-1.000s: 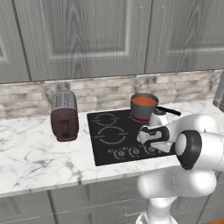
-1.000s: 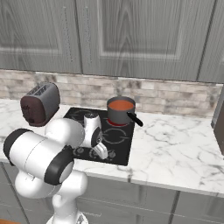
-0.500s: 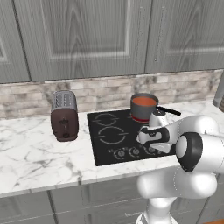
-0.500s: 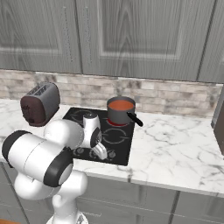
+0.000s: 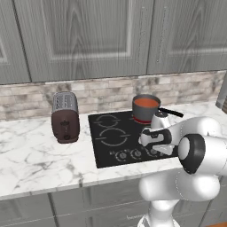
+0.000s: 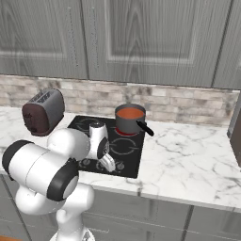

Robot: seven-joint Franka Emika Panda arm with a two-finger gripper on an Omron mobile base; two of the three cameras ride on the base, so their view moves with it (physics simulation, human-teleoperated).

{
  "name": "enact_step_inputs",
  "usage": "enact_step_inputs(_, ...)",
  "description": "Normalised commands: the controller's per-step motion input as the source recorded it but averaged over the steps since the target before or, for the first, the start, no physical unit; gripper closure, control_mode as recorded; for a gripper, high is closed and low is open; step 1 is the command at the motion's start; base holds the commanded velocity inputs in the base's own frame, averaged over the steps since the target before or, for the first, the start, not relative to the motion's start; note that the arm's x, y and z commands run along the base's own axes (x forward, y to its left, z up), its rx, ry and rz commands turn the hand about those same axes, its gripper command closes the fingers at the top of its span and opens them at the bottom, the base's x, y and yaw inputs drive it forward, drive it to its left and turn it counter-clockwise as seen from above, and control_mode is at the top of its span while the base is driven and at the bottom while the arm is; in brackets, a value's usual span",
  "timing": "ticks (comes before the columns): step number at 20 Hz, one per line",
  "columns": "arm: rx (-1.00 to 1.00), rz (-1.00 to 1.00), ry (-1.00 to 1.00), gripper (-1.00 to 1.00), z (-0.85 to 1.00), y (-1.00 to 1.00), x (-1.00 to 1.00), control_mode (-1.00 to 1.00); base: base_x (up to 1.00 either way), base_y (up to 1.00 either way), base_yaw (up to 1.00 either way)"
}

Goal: Wait until the marinara sauce is simmered to a deep red color and then turn off the stove.

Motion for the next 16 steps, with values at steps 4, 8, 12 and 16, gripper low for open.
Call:
enact_step_inputs(4,0.0,0.0,0.0,-1.0,0.0,0.0,0.0,-1.0,0.0,0.0,0.0)
enact_step_inputs(8,0.0,0.0,0.0,-1.0,0.0,0.0,0.0,-1.0,0.0,0.0,0.0)
enact_step_inputs(12,0.0,0.0,0.0,-1.0,0.0,0.0,0.0,-1.0,0.0,0.0,0.0)
enact_step_inputs(16,0.0,0.0,0.0,-1.0,0.0,0.0,0.0,-1.0,0.0,0.0,0.0)
